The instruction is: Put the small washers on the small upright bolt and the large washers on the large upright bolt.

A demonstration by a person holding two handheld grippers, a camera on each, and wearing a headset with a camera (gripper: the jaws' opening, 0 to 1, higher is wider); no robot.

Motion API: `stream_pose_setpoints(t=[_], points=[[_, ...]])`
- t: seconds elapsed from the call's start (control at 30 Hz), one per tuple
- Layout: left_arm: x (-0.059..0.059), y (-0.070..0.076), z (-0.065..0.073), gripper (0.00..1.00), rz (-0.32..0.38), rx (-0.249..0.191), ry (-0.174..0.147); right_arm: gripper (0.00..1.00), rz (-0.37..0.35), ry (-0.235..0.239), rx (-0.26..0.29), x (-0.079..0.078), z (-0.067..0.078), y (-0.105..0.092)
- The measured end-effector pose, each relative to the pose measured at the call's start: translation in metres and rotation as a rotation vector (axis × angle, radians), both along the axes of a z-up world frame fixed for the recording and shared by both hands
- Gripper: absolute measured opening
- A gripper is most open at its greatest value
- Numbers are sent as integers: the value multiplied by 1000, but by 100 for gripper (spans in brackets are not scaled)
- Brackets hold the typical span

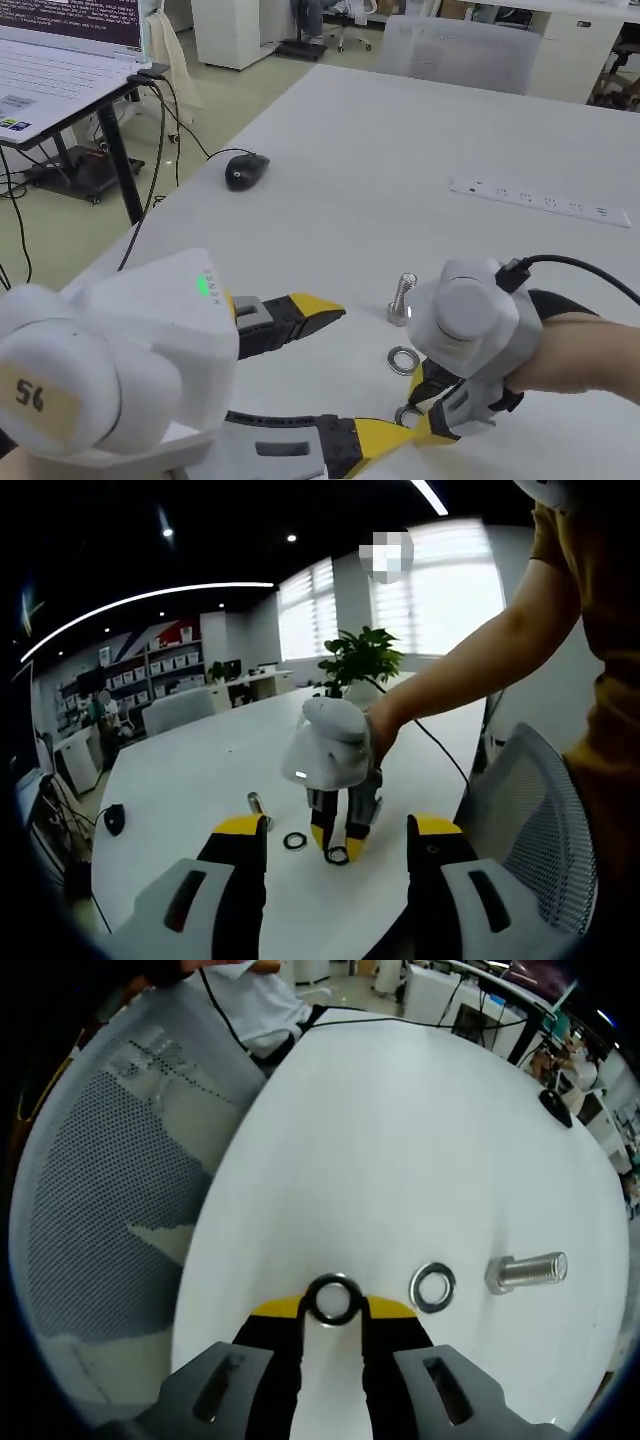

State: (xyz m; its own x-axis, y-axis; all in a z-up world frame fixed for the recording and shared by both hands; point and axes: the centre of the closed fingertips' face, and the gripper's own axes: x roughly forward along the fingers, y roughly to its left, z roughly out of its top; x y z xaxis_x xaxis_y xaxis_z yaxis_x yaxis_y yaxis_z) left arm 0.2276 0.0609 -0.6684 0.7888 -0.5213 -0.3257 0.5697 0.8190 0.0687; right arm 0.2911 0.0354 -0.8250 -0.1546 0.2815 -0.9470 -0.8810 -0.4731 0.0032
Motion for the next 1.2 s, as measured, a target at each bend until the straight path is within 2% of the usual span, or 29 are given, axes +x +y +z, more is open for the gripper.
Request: stream_pose_setpoints(t=[0.17, 0.3, 0.57, 0.7, 0.93, 1.2], points=[[1, 0, -3, 56, -5, 5, 7, 21, -18, 1, 19, 6, 13, 3], [1, -3, -2, 56, -14, 1, 4, 21, -33, -24, 42, 19, 29, 3], [3, -2, -3, 56, -24, 3, 9, 21, -78, -84, 83, 57, 63, 10], [5, -1, -3, 56, -22, 0, 8, 21, -83, -108, 96, 71, 75, 18], [11, 4, -3, 56, -7, -5, 12, 21, -80, -133, 113, 92, 85, 34], [17, 9, -5, 55, 5, -3, 19, 21, -63, -138, 124, 107, 85, 57]])
